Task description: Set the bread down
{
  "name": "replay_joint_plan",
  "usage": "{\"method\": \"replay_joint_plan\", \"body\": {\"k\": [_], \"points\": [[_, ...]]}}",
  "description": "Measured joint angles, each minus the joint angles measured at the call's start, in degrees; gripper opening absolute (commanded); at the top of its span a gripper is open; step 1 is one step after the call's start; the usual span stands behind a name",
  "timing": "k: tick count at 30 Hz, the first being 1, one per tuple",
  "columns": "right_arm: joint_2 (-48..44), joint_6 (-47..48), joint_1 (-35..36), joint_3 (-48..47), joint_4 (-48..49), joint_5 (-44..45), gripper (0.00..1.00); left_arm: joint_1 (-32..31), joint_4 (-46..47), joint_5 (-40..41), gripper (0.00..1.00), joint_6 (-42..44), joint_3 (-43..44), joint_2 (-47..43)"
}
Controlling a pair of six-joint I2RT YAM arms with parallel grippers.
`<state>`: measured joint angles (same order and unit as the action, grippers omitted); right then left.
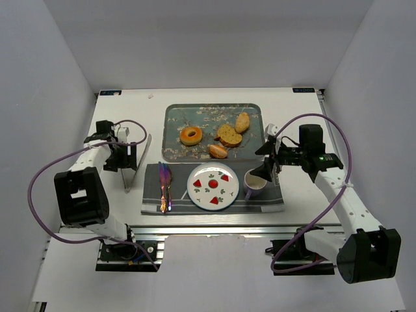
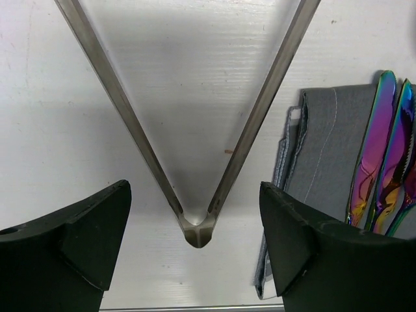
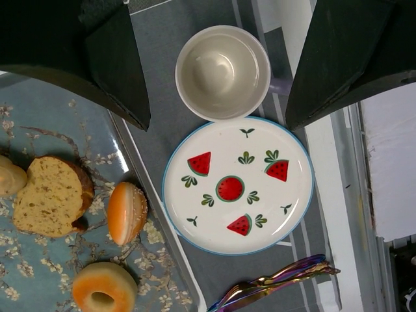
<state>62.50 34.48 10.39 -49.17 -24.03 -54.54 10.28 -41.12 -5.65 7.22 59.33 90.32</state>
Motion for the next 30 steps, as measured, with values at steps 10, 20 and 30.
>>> {"method": "replay_joint_plan", "body": {"k": [10, 20, 30], "points": [[1.9, -1.2, 0.0, 0.0, 1.4, 0.5, 0.89, 0.0, 2.2, 0.3, 0.89, 2.0, -6.2, -2.5], [2.7, -1.3, 0.0, 0.0, 1.3, 0.7, 0.89, -1.4, 6.6, 2.4, 0.89, 1.7, -5.9, 3.8], [2.5, -0.9, 0.0, -0.9, -0.5, 2.0, 0.89, -1.7, 11.8, 4.9, 0.64, -0.9, -4.0, 5.9]]}}
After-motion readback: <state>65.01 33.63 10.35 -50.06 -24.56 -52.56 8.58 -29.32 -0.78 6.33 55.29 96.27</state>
